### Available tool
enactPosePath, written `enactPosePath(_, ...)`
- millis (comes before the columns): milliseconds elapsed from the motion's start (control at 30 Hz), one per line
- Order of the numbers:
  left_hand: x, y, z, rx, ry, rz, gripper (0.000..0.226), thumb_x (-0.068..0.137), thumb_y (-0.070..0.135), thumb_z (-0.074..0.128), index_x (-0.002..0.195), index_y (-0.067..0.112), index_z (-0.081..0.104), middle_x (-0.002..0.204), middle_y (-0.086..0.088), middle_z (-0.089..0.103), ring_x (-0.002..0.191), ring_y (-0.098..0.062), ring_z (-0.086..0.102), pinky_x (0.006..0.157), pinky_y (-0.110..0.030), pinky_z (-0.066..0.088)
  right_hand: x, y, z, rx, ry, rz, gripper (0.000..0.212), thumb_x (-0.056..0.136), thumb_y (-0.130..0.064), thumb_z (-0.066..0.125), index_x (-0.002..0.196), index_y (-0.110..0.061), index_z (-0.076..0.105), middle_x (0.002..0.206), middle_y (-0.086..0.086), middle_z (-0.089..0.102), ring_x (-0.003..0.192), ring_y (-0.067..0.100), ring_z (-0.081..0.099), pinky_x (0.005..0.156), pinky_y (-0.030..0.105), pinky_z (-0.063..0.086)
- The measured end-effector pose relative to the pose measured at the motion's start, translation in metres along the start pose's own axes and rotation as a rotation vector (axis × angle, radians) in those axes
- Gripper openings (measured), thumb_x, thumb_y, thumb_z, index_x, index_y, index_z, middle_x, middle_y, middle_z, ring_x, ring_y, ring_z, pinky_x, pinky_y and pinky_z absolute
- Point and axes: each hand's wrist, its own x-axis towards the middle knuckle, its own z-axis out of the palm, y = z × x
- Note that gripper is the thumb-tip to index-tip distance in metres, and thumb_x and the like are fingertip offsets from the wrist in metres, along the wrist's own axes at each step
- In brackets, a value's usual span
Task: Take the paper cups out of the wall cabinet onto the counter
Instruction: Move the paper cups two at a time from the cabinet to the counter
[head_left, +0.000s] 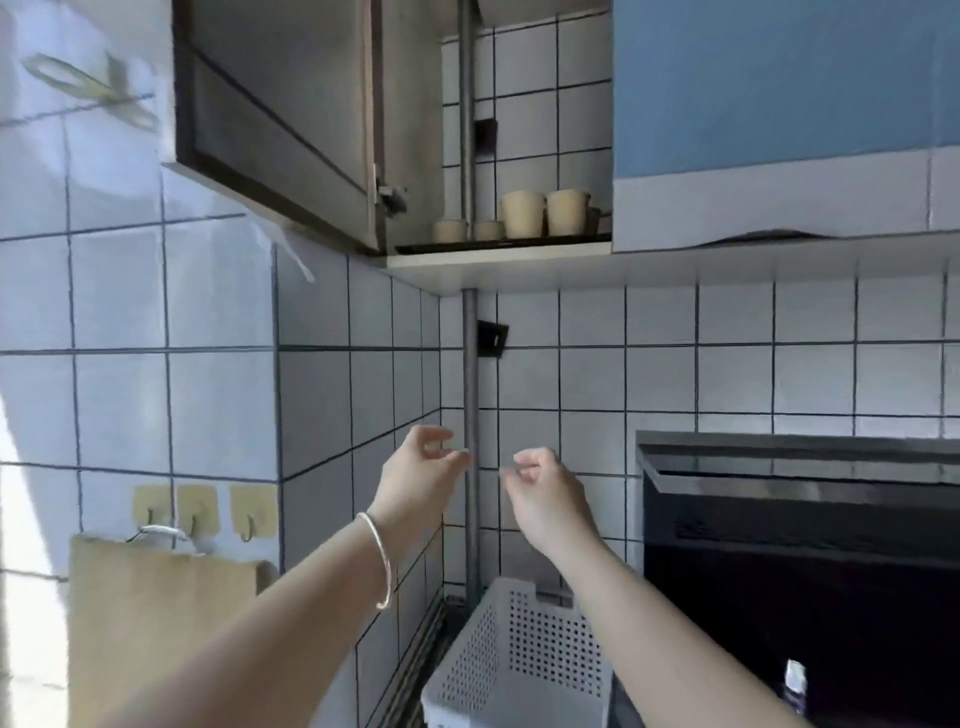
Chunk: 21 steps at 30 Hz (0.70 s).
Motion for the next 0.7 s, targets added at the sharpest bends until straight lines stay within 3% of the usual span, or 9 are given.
enactPosePath(100, 0.045, 0.017, 0.016, -0.044, -0.013, 0.045, 0.031, 0.086, 0.021, 0.061, 0.116, 0.018, 0.054, 0.092, 0.004, 0.063, 0.075, -0.013, 0.061, 0.060, -0.023, 0.047, 0.046, -0.006, -0.010, -0.023, 0.039, -0.044, 0.034, 0.093, -0.033, 0.049, 0.123, -0.019, 0.050, 0.102, -0.005, 0.055, 0.088, 0.015, 0.053, 0.077, 0.026, 0.044)
enactPosePath(300, 0.121, 0.063, 0.052, -0.047, -0.046, 0.198, 0.033, 0.085, 0.022, 0.063, 0.117, 0.019, 0.054, 0.100, -0.002, 0.065, 0.100, -0.022, 0.064, 0.086, -0.035, 0.051, 0.140, -0.032, -0.034, -0.064, 0.154, -0.212, 0.035, 0.093, -0.029, 0.049, 0.126, -0.017, 0.050, 0.122, 0.005, 0.060, 0.090, 0.019, 0.053, 0.078, 0.029, 0.047)
enactPosePath(367, 0.143, 0.078, 0.060, -0.035, -0.048, 0.260, 0.031, 0.085, 0.023, 0.062, 0.115, 0.019, 0.054, 0.104, -0.003, 0.064, 0.098, -0.020, 0.064, 0.082, -0.032, 0.051, 0.166, -0.043, -0.045, -0.099, 0.190, -0.274, 0.035, 0.093, -0.028, 0.050, 0.126, -0.015, 0.050, 0.122, 0.006, 0.060, 0.093, 0.020, 0.053, 0.076, 0.027, 0.043)
enactPosePath(467, 0.172, 0.099, 0.067, 0.010, -0.021, 0.354, 0.029, 0.087, 0.024, 0.060, 0.115, 0.021, 0.052, 0.104, 0.000, 0.061, 0.078, -0.011, 0.059, 0.060, -0.015, 0.049, 0.201, -0.060, -0.062, -0.113, 0.263, -0.352, 0.035, 0.093, -0.027, 0.051, 0.125, -0.015, 0.050, 0.120, 0.004, 0.058, 0.097, 0.020, 0.054, 0.075, 0.023, 0.037)
enactPosePath(500, 0.182, 0.105, 0.068, 0.023, -0.005, 0.386, 0.029, 0.088, 0.024, 0.059, 0.116, 0.021, 0.052, 0.104, 0.000, 0.061, 0.075, -0.010, 0.057, 0.056, -0.016, 0.048, 0.211, -0.066, -0.067, -0.108, 0.286, -0.382, 0.035, 0.092, -0.026, 0.051, 0.125, -0.015, 0.050, 0.115, 0.002, 0.057, 0.094, 0.019, 0.052, 0.074, 0.022, 0.036)
enactPosePath(600, 0.211, 0.127, 0.069, -0.044, 0.073, 0.455, 0.029, 0.088, 0.024, 0.059, 0.117, 0.021, 0.053, 0.101, 0.001, 0.062, 0.076, -0.009, 0.055, 0.058, -0.019, 0.043, 0.235, -0.084, -0.074, -0.124, 0.366, -0.496, 0.034, 0.091, -0.023, 0.052, 0.124, -0.016, 0.050, 0.105, -0.002, 0.051, 0.095, 0.017, 0.053, 0.075, 0.022, 0.035)
enactPosePath(700, 0.240, 0.145, 0.070, -0.060, 0.155, 0.514, 0.029, 0.087, 0.022, 0.060, 0.115, 0.018, 0.053, 0.086, 0.011, 0.055, 0.077, -0.007, 0.052, 0.056, -0.014, 0.037, 0.256, -0.100, -0.081, -0.186, 0.466, -0.579, 0.038, 0.090, -0.022, 0.054, 0.126, -0.015, 0.049, 0.119, 0.003, 0.053, 0.098, 0.018, 0.052, 0.076, 0.023, 0.035)
